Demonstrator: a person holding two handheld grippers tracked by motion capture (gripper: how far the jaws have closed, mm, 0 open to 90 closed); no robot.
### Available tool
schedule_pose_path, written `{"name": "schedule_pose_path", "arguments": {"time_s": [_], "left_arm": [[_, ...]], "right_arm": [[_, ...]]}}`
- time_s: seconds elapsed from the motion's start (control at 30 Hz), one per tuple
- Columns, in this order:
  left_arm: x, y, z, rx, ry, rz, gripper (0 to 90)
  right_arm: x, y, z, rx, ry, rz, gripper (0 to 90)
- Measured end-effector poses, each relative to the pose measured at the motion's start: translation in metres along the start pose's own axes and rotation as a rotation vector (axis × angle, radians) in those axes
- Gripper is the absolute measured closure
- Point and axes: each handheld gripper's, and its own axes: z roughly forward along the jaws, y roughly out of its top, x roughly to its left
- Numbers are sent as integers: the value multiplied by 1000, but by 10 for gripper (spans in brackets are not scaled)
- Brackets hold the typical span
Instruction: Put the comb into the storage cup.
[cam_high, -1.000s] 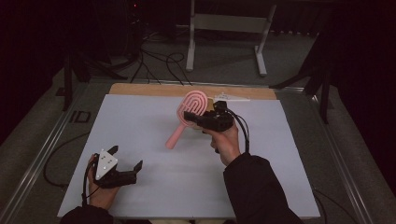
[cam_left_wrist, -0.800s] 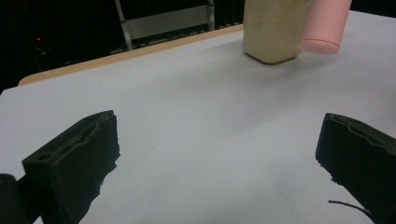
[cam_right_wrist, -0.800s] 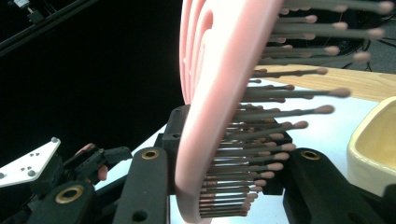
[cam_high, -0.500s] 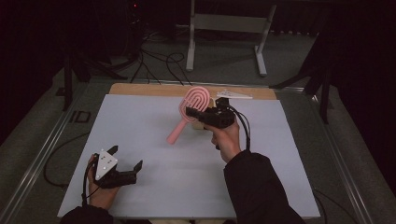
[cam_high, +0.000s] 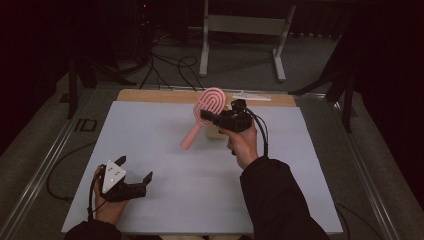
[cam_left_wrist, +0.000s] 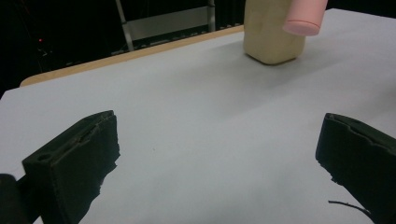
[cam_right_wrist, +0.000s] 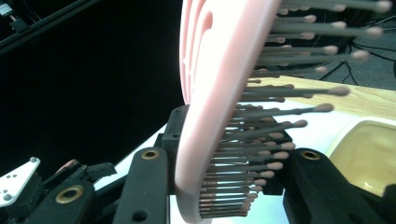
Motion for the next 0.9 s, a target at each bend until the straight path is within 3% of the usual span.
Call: {"name": "schedule_pose_path", "arguments": {"time_s": [0.9], "left_arm": [[0,0,-1,-2,3,-2,2]], "right_arm": [[-14,22,-3,-30,-63,15,634]]}}
